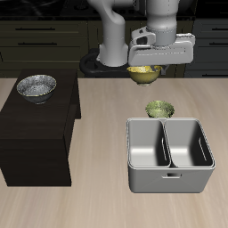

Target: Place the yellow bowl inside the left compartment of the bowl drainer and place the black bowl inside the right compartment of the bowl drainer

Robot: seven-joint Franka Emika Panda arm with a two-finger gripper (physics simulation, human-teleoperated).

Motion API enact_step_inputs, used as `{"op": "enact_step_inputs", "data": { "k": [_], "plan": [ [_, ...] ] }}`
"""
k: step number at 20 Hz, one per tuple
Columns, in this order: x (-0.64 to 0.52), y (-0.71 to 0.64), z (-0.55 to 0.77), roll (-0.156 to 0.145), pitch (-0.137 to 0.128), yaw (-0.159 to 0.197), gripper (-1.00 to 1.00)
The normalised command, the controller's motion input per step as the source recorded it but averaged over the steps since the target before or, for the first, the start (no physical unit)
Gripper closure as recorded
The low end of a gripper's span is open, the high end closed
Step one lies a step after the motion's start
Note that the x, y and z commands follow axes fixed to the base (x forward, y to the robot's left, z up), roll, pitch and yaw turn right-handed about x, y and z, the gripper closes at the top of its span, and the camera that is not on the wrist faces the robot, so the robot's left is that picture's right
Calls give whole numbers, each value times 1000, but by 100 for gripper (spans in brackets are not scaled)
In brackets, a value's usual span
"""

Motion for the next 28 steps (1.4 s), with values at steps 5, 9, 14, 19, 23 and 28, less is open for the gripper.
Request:
{"op": "enact_step_inputs", "data": {
  "k": [5, 9, 14, 19, 23, 28],
  "plan": [
    [377, 89, 196, -20, 11, -22, 100],
    [299, 212, 218, 11, -14, -5, 100],
    [220, 390, 174, 24, 0, -17, 100],
    [204, 236, 79, 11, 0, -5, 100],
    [366, 269, 76, 22, 12, -7, 100],
    [277, 139, 97, -14, 2, -30, 100]
  ]
}}
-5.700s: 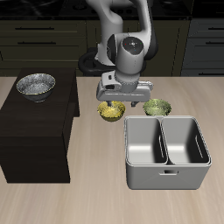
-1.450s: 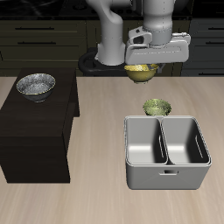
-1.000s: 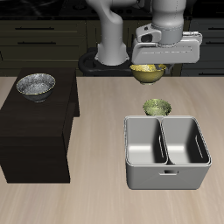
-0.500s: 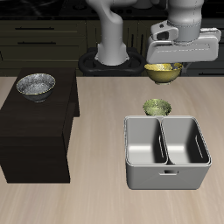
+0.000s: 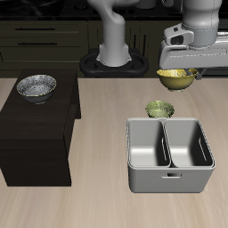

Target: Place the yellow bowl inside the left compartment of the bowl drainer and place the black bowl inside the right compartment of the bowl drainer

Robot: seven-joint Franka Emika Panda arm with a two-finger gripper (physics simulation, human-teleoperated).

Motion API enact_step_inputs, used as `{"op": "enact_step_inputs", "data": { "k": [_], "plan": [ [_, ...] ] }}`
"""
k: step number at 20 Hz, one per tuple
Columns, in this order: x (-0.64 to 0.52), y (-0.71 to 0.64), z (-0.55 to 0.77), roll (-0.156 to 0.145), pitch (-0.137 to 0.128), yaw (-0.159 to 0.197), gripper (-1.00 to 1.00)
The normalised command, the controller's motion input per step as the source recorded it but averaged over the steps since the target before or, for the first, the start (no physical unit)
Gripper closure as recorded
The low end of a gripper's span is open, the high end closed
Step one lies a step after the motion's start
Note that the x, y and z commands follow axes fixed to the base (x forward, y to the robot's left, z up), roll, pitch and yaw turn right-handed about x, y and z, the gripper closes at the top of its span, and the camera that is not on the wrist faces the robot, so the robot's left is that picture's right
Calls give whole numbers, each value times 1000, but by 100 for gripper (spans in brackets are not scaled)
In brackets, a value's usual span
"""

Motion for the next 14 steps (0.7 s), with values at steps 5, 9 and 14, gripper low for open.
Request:
{"op": "enact_step_inputs", "data": {
  "k": [5, 9, 14],
  "plan": [
    [266, 139, 40, -23, 15, -25, 100],
    [168, 91, -13, -17, 15, -3, 100],
    [220, 153, -90, -15, 23, -7, 100]
  ]
}}
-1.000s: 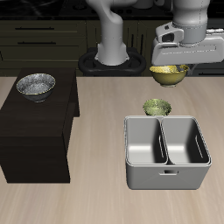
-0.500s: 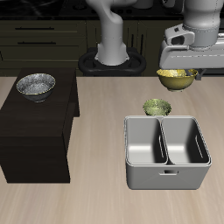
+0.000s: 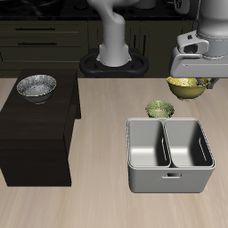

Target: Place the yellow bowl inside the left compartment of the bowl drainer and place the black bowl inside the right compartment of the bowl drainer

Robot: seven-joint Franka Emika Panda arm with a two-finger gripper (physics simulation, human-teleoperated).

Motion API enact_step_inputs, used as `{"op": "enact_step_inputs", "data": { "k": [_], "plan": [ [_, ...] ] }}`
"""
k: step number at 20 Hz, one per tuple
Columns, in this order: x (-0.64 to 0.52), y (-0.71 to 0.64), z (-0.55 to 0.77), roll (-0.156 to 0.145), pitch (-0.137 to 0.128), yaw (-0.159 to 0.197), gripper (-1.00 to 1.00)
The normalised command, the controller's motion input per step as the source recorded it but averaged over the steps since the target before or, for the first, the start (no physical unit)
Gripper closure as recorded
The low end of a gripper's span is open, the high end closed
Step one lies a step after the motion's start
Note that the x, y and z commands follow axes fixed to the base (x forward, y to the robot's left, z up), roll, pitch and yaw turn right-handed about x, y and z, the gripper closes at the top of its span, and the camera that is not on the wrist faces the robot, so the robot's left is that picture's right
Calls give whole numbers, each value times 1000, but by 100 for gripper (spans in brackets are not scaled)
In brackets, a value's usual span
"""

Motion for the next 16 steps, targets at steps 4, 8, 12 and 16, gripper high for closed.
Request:
{"op": "enact_step_inputs", "data": {
  "k": [4, 8, 12, 16],
  "plan": [
    [110, 208, -138, 11, 30, -5, 100],
    [93, 156, -193, 8, 26, 4, 100],
    [20, 76, -196, 9, 32, -2, 100],
    [10, 125, -205, 17, 21, 15, 100]
  ]
}}
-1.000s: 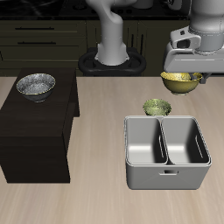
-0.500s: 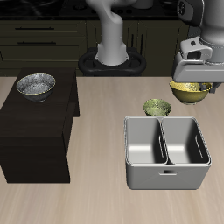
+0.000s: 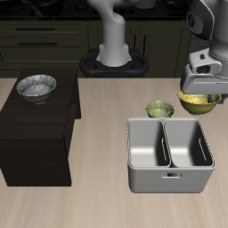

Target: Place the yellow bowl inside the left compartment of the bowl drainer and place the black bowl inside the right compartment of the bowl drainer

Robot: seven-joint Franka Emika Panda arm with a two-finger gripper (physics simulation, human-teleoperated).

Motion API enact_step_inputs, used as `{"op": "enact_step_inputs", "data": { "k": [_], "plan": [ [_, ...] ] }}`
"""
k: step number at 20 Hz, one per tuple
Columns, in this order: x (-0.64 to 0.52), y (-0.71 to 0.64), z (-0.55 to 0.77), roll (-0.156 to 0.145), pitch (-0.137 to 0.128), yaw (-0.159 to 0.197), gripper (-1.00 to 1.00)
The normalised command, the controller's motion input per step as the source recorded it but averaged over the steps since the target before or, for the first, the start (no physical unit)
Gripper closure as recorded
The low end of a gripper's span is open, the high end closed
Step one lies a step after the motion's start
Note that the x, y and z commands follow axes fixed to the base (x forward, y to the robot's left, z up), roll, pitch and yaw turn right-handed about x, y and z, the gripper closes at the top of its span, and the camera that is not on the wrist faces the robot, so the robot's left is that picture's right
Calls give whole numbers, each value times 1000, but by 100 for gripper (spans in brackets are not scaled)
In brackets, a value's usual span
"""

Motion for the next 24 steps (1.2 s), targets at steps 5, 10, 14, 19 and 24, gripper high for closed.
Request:
{"op": "enact_step_inputs", "data": {
  "k": [5, 10, 14, 19, 24],
  "plan": [
    [5, 43, -55, 6, 7, -10, 100],
    [36, -33, -120, -4, 16, -12, 100],
    [52, -55, -147, -22, 11, 5, 100],
    [43, -25, -153, -13, 16, 6, 100],
    [41, -12, -173, -6, 20, 3, 100]
  ]
}}
